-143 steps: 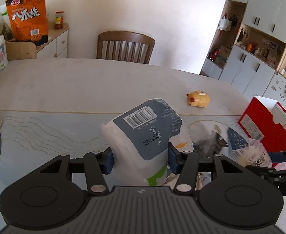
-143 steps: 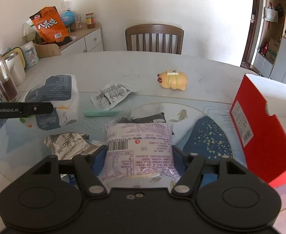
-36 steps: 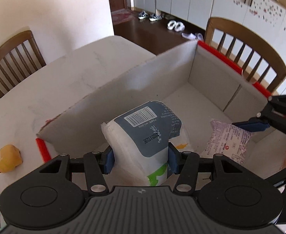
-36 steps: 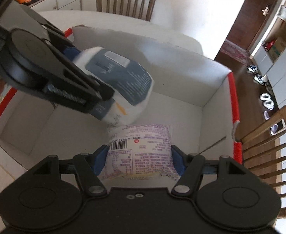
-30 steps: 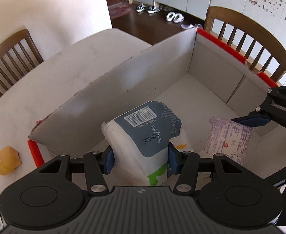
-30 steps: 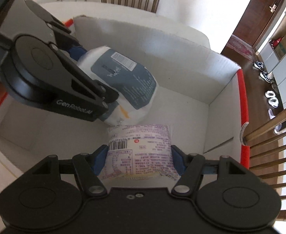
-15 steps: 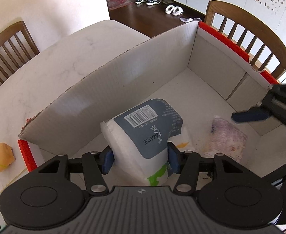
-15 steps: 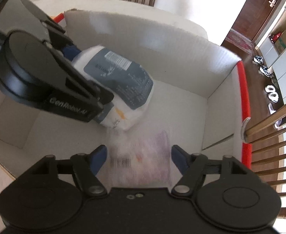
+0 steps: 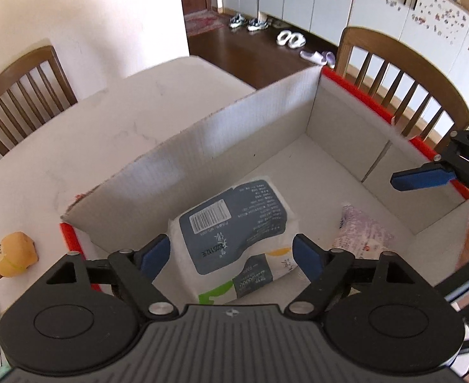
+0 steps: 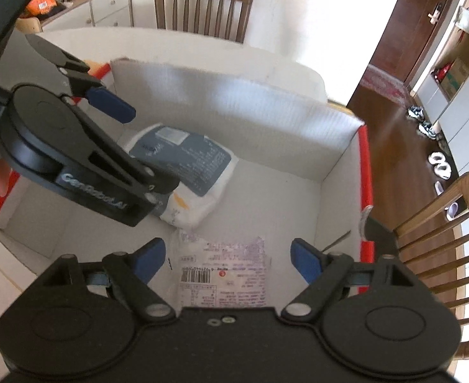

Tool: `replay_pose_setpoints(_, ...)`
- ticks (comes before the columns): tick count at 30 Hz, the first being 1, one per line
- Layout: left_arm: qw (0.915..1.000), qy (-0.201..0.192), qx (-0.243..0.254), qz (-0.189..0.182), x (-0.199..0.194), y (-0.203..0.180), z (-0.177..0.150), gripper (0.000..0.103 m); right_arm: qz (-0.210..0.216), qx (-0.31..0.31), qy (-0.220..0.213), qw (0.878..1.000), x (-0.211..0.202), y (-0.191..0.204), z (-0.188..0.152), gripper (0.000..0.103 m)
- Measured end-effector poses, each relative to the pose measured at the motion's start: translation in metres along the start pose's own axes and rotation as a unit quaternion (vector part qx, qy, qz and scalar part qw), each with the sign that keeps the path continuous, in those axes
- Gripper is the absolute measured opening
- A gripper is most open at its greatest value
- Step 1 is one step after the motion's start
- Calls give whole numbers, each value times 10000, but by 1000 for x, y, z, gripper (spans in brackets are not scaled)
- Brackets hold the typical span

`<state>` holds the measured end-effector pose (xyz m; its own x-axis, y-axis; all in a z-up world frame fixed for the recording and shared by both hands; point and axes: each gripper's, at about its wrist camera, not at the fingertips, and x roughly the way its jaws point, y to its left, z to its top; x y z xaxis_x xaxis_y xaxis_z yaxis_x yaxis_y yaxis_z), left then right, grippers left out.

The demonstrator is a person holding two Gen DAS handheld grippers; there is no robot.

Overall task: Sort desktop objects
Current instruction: 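Lower both bags into the shoebox and open both tools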

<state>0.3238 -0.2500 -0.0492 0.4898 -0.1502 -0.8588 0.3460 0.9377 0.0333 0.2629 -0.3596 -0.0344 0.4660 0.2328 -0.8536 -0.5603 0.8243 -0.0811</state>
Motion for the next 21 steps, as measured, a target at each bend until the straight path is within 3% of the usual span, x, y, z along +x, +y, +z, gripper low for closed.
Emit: replay_pose_setpoints(21, 9942, -955, -480, -152, -91, 11, -26, 85, 140, 483, -603, 9969, -47, 12, -11, 86)
